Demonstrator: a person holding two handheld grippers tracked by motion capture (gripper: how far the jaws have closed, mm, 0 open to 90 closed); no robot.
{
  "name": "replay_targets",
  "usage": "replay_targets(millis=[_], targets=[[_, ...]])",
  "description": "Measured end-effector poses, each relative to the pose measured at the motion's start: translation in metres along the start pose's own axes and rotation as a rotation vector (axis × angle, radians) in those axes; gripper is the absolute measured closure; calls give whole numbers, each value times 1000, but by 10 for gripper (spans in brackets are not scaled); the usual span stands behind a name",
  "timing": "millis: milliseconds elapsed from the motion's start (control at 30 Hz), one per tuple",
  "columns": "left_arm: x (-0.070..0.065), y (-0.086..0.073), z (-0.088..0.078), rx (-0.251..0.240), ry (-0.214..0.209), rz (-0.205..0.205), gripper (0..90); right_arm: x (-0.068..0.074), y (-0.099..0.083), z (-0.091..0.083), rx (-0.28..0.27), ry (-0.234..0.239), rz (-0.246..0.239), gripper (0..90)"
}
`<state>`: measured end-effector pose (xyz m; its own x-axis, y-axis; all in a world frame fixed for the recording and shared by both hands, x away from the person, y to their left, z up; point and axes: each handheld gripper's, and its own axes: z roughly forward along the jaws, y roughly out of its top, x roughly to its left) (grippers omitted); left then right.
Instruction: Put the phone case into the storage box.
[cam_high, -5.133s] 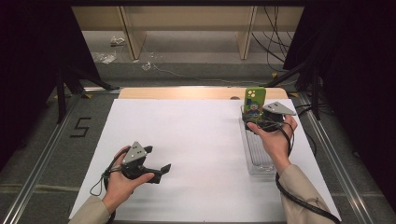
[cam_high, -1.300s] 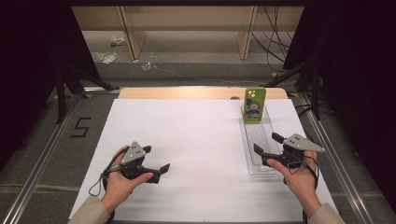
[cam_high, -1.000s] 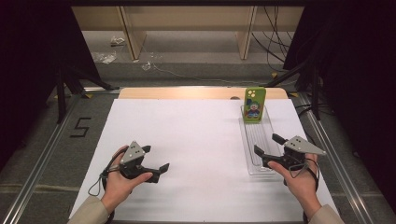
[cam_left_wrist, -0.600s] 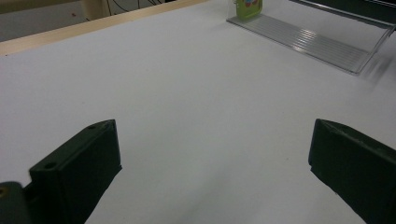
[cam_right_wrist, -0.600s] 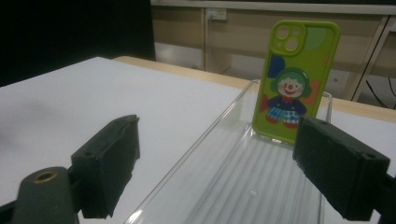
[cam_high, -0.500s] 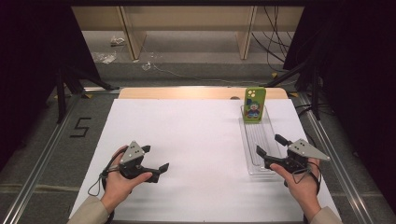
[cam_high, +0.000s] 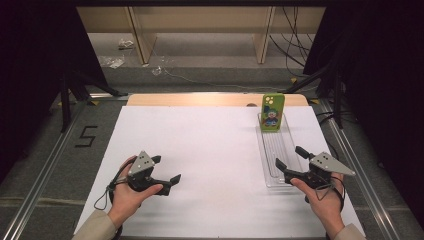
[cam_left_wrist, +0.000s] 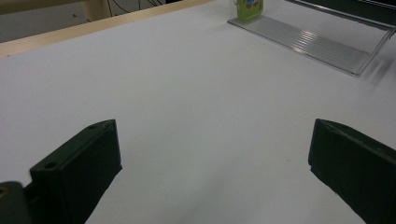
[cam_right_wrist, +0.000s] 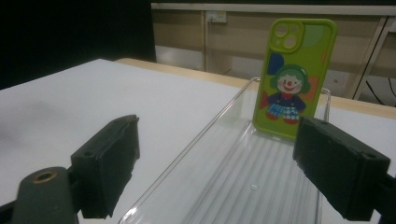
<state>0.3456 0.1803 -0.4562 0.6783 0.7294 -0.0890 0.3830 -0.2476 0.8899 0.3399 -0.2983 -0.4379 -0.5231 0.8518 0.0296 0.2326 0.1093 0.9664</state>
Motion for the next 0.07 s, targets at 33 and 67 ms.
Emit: replay_targets(millis=[33, 67], targets=[[0, 0, 0, 0, 0, 0, 17, 0, 0, 0, -1, 1, -1, 157], [0, 0, 0, 0, -1, 0, 17, 0, 0, 0, -1, 1, 1, 157]])
